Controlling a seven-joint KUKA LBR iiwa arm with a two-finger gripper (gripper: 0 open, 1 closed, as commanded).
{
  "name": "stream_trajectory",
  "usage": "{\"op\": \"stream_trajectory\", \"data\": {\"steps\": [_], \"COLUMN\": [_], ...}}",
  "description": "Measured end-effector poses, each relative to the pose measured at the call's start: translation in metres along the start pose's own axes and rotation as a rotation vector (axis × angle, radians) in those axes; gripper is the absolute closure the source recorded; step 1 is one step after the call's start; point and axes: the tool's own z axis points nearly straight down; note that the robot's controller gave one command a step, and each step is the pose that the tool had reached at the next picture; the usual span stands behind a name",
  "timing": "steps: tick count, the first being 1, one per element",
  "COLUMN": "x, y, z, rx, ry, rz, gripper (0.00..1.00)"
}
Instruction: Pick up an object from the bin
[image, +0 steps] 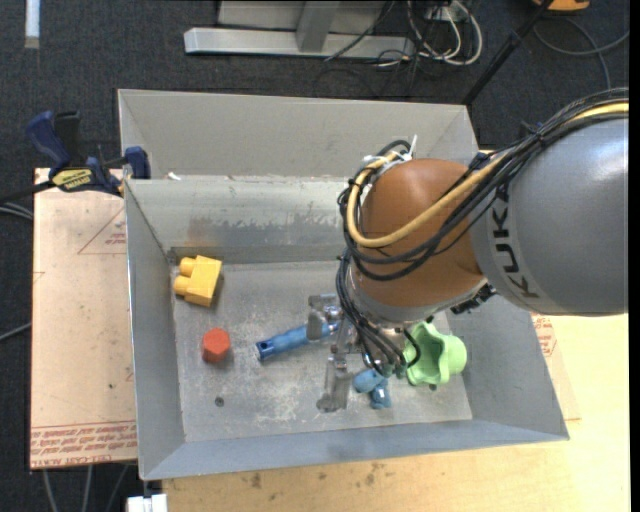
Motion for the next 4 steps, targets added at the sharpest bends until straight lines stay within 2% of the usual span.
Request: {"op": "stream_trajectory", "data": {"steps": [1,4], "x": [-0.0900,-0.0913], "y": [-0.0540,-0.0523], "z": [0.1418,0.1412], "rx": [0.001,-0.005], "ry": [-0.009,-0.012], "rz": [-0.239,-0.232], "gripper": [0.00,0.00]}}
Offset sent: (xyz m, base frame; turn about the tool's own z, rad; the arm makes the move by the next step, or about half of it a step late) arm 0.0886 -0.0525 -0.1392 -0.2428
